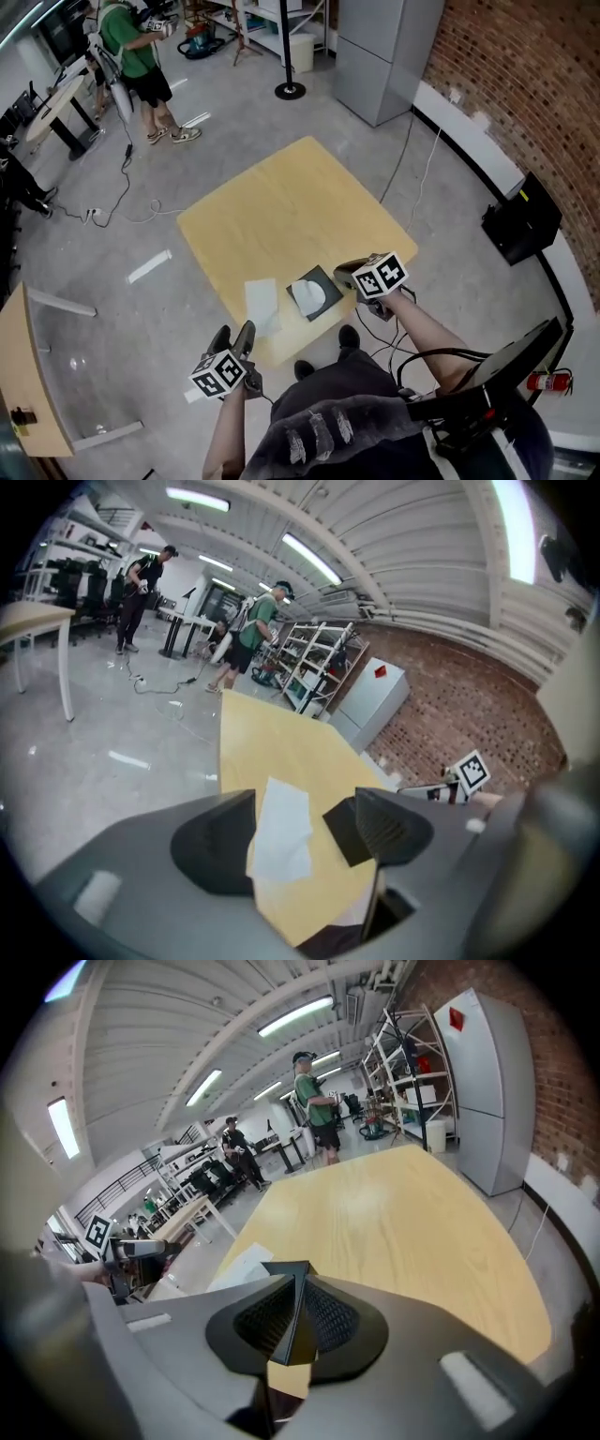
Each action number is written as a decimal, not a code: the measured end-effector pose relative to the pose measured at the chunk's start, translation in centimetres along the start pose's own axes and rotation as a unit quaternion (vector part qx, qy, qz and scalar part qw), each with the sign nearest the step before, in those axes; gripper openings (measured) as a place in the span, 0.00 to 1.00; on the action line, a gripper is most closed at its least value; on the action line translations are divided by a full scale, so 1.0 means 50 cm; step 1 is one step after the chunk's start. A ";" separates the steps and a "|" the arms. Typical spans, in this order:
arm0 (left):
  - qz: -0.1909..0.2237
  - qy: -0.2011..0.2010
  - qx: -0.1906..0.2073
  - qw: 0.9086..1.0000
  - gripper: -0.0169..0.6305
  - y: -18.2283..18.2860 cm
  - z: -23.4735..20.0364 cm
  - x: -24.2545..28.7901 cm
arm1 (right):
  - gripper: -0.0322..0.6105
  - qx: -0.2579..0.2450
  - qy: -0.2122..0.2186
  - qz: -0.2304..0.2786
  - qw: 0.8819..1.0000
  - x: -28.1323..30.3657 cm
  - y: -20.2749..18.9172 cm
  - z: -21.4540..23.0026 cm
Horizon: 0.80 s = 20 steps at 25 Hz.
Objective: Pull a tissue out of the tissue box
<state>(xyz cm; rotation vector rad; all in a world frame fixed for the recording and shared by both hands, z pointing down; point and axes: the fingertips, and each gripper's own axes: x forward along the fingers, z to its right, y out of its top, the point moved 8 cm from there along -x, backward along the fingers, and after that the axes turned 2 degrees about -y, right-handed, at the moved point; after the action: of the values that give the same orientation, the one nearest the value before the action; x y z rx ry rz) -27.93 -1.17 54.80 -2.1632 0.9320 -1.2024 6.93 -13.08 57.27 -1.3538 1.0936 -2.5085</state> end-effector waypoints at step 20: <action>0.129 -0.069 0.084 0.986 0.03 0.146 -0.013 -0.123 | 0.05 -0.017 0.075 0.162 0.984 -0.042 0.067 -0.197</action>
<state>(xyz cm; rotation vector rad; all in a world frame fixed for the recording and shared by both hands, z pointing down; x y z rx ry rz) -33.19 -1.28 46.83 -1.8989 0.9781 -0.9583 -0.10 -9.35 50.26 -0.9153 1.2741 -2.3866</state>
